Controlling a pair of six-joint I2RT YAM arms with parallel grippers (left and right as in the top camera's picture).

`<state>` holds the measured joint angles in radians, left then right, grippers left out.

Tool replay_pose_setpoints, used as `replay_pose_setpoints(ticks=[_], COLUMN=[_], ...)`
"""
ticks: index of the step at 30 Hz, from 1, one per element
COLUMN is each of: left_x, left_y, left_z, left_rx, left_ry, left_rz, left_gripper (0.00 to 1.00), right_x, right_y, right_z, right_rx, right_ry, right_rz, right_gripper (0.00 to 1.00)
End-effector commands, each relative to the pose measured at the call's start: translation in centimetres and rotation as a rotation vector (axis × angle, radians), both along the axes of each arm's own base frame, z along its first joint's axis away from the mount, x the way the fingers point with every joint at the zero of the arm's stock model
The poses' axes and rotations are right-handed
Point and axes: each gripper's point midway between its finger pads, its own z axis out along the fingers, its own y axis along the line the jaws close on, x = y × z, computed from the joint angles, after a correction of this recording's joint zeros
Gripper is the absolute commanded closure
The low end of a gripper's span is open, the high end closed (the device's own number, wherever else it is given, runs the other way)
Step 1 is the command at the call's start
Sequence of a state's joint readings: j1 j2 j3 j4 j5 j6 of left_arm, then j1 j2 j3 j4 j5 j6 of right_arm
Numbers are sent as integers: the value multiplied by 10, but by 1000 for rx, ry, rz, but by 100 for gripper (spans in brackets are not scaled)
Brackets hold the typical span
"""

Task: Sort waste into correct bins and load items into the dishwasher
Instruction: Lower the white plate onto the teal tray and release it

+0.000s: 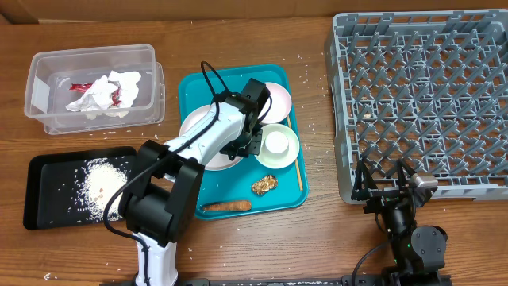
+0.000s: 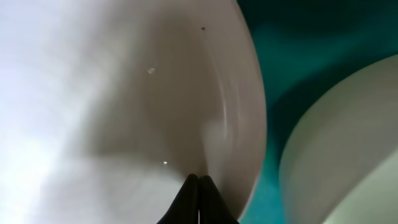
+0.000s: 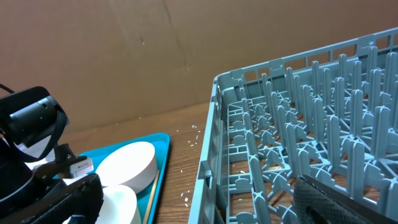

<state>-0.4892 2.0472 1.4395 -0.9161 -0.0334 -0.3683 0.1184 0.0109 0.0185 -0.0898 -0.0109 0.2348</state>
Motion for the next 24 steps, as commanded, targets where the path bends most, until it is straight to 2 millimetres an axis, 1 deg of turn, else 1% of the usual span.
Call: replay_pose_setpoints(ticks=[1, 3, 7, 12, 13, 16, 19, 20, 22, 24], left_x=[0, 3, 13, 25, 27, 30, 30, 29, 28, 25], left_y=[-4, -6, -4, 7, 12, 12, 7, 5, 1, -4], left_z=[-1, 2, 18, 53, 65, 84, 103, 109, 117, 118], left_rx=[-31, -36, -27, 42, 62, 54, 8, -11, -42, -72], left_ry=[9, -1, -29, -82, -103, -133, -167, -174, -183, -172], left_rz=[23, 23, 31, 44, 61, 80, 81, 80, 78, 73], left_gripper=[96, 96, 96, 96, 96, 96, 95, 94, 88, 76], right_x=[0, 0, 0, 0, 0, 0, 0, 0, 0, 0], right_y=[-2, -2, -2, -2, -2, -2, -2, -2, -2, -2], right_z=[-2, -2, -2, -2, -2, -2, -2, -2, -2, -2], right_rx=[-7, -7, -7, -7, -7, -7, -7, -7, -7, -7], right_ry=[-5, -5, -5, -5, -5, -5, -5, -5, -5, -5], right_rz=[-10, -10, -10, -10, -10, -10, -10, -10, -10, -10], right_gripper=[0, 0, 0, 0, 0, 0, 0, 0, 0, 0])
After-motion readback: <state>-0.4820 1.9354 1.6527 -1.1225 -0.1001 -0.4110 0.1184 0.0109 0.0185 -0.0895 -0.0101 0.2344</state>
